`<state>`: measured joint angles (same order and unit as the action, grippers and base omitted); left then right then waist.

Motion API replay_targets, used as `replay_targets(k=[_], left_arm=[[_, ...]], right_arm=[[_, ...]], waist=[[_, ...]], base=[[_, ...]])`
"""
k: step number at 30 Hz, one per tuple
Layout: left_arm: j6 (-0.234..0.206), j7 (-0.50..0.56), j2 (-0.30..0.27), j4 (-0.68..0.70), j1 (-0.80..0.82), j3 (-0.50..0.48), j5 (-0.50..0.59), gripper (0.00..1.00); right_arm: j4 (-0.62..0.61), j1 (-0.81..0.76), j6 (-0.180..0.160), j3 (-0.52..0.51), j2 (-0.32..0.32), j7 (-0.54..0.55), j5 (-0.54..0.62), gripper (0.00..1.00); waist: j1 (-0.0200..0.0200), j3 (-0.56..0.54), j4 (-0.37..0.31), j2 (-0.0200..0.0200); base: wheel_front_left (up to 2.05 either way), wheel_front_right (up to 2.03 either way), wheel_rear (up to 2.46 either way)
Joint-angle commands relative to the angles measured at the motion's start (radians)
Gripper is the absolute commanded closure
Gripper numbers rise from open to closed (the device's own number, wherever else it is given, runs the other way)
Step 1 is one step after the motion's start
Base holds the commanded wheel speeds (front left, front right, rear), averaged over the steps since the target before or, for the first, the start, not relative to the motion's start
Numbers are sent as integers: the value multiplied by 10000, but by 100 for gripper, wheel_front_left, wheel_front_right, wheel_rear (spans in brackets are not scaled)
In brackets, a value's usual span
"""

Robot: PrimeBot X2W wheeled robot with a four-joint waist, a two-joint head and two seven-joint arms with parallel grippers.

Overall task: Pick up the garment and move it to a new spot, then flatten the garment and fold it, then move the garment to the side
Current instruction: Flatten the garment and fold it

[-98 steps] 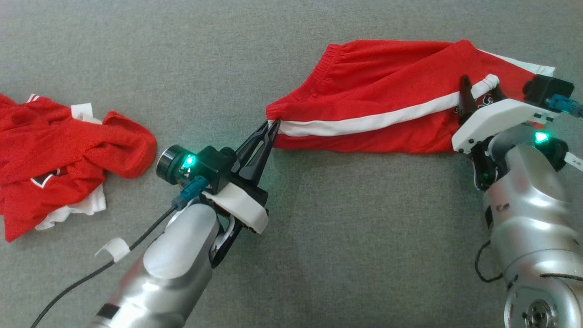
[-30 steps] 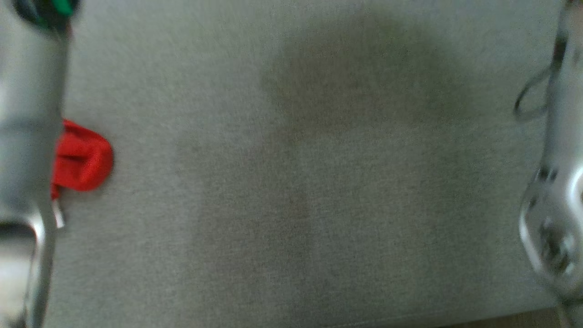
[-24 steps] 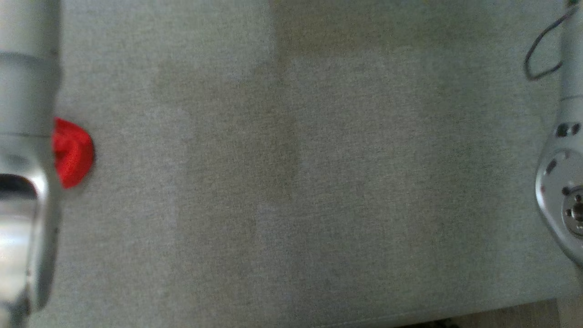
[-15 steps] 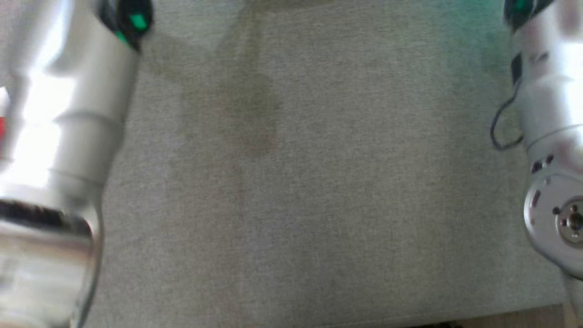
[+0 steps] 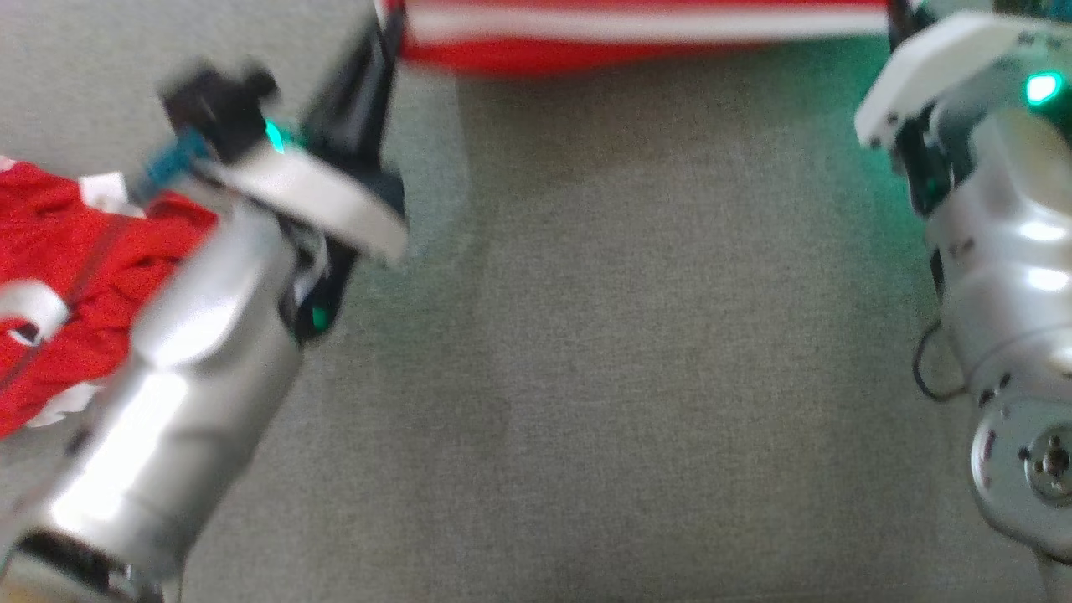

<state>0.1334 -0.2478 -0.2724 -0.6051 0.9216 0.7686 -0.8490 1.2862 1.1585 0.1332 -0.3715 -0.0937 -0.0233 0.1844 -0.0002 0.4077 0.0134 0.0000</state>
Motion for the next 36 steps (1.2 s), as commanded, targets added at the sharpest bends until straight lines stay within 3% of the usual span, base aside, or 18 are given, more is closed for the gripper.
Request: replay_targets(k=[1, 12, 24, 30, 36], left_arm=[[-28, -137, -685, 263, -106, -226, 209, 100], [-27, -138, -937, 802, -2131, 923, 1496, 100], [-27, -139, -745, 1572, -4463, 328, 2022, 100], [-42, -139, -509, 2347, -5693, -147, 2301, 100], [-112, -139, -291, 3010, -6364, -246, 2557, 100]], right_arm=[[-198, -176, -25, 129, -237, 160, 61, 100], [-11, -1802, -25, 905, -582, 885, -380, 100], [-111, -3517, -25, 1942, -658, 186, -1680, 100], [-1021, -4550, -25, 2626, -552, -407, -2722, 100], [-3183, -6079, -25, 3125, -677, -47, -3730, 100]], waist=[[2, -437, 176, 0], [2, -1758, 112, 0], [2, -3330, -226, 0], [2, -3843, -354, 0], [2, -3904, -409, 0]], base=[[0, 0, 0], [0, 0, 0], [0, 0, 0], [0, 0, 0], [0, 0, 0]])
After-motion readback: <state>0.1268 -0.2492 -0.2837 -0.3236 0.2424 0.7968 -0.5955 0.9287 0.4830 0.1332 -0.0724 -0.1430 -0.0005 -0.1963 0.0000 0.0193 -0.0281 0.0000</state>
